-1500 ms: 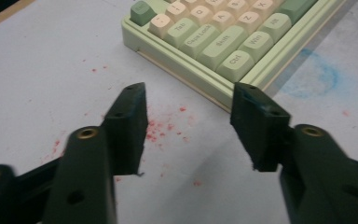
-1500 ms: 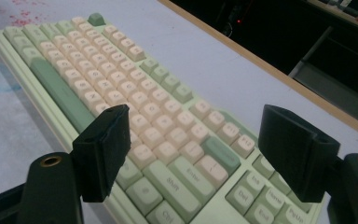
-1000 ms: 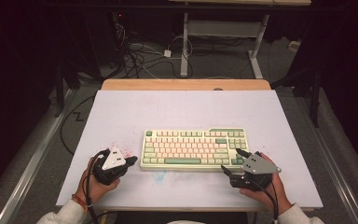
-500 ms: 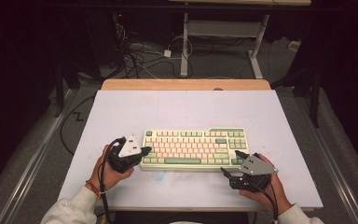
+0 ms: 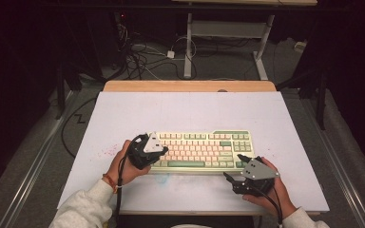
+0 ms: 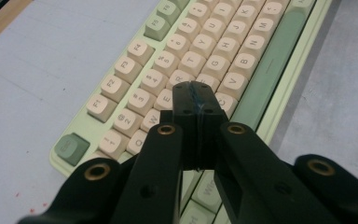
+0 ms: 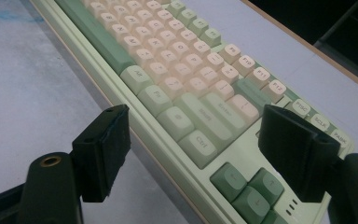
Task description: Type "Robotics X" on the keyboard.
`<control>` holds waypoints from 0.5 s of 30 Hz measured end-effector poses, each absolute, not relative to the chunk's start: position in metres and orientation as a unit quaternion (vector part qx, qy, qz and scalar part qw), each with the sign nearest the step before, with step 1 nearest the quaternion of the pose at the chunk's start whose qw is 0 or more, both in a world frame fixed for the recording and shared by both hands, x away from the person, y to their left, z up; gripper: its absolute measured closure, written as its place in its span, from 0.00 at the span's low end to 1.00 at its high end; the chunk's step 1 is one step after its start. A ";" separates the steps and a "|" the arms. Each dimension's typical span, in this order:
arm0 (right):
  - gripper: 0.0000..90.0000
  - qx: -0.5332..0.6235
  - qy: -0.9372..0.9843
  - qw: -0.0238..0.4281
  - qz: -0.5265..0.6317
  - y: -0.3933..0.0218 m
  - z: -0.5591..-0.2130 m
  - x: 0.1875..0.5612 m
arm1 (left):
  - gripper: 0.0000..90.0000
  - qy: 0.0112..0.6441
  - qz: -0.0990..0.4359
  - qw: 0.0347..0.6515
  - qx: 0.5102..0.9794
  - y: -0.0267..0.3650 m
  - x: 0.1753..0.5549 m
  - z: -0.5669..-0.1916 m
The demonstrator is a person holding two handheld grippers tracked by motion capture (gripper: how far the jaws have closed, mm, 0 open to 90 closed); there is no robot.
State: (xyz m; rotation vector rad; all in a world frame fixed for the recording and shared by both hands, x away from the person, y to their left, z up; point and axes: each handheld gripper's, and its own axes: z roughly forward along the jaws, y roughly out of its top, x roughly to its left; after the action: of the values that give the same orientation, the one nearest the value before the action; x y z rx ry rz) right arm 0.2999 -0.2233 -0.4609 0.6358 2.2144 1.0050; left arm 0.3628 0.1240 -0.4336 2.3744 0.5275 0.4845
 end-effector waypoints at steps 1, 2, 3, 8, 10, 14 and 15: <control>0.28 0.240 0.839 0.309 0.379 -0.223 -0.461 0.300 | 0.98 0.200 0.183 0.323 0.907 0.122 0.365 -0.434; 0.28 0.241 0.838 0.311 0.378 -0.223 -0.461 0.301 | 0.98 0.199 0.181 0.322 0.908 0.120 0.366 -0.434; 0.28 0.241 0.838 0.311 0.377 -0.223 -0.462 0.301 | 0.98 0.198 0.180 0.320 0.909 0.118 0.368 -0.435; 0.29 0.239 0.842 0.309 0.372 -0.223 -0.463 0.302 | 0.98 0.193 0.175 0.319 0.911 0.108 0.376 -0.435; 0.29 0.238 0.843 0.308 0.370 -0.222 -0.464 0.302 | 0.98 0.190 0.172 0.317 0.913 0.102 0.379 -0.435; 0.29 0.236 0.844 0.307 0.370 -0.222 -0.464 0.302 | 0.98 0.185 0.166 0.315 0.916 0.092 0.387 -0.435; 0.29 0.236 0.844 0.306 0.371 -0.222 -0.464 0.302 | 0.98 0.184 0.164 0.314 0.917 0.090 0.389 -0.436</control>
State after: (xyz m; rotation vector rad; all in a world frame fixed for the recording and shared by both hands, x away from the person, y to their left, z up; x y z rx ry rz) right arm 0.3017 -0.2222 -0.4638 0.6257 2.2345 0.9806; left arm 0.3892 0.0898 -0.4358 2.4170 0.4845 0.4319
